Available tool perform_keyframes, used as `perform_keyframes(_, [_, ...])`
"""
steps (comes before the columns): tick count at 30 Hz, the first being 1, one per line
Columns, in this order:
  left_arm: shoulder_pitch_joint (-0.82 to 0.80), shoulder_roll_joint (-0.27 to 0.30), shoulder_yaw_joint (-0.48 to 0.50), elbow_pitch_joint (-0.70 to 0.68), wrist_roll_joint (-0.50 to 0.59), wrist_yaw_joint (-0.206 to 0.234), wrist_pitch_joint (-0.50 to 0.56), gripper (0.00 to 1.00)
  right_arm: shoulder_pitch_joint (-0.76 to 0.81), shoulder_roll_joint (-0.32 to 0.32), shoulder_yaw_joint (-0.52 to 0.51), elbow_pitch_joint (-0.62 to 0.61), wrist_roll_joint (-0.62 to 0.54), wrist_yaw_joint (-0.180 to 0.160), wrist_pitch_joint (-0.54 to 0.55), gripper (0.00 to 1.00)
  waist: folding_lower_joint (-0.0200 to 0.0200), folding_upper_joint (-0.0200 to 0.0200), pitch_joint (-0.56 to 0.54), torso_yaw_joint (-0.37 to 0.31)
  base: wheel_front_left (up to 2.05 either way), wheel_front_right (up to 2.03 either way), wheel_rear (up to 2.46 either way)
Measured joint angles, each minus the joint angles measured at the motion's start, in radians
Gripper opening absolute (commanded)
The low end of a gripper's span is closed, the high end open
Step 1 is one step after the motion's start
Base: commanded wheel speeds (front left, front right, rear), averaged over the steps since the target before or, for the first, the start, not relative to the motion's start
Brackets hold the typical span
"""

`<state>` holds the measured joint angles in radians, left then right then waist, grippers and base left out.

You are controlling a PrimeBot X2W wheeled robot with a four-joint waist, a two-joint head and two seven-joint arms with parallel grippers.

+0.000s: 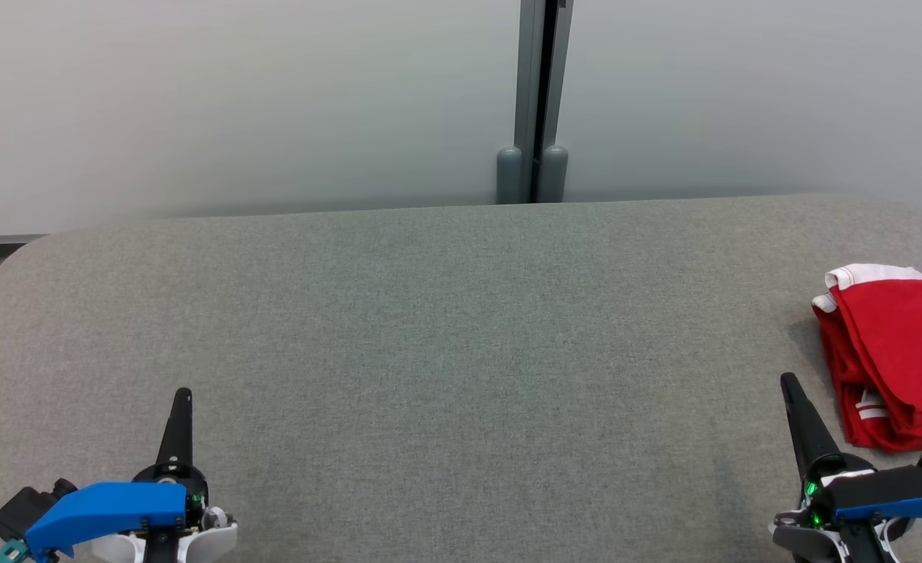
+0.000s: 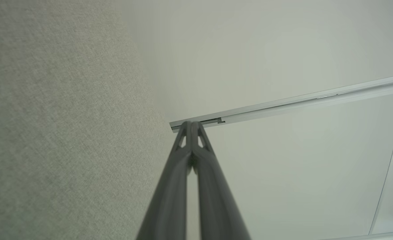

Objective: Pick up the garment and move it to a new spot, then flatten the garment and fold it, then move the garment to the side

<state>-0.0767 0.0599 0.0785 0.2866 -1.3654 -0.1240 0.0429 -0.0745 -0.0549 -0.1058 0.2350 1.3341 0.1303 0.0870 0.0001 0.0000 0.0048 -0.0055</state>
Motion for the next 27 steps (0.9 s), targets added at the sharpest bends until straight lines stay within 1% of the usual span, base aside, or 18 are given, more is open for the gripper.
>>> perform_keyframes(27, [-0.018, -0.007, 0.026, -0.03, -0.182, 0.0, 0.053, 0.0, -0.023, 0.003, -0.005, 0.007, 0.205, 0.0, 0.019, 0.0, -0.0001, 0.0, -0.001, 0.004, 0.0, 0.0, 0.0])
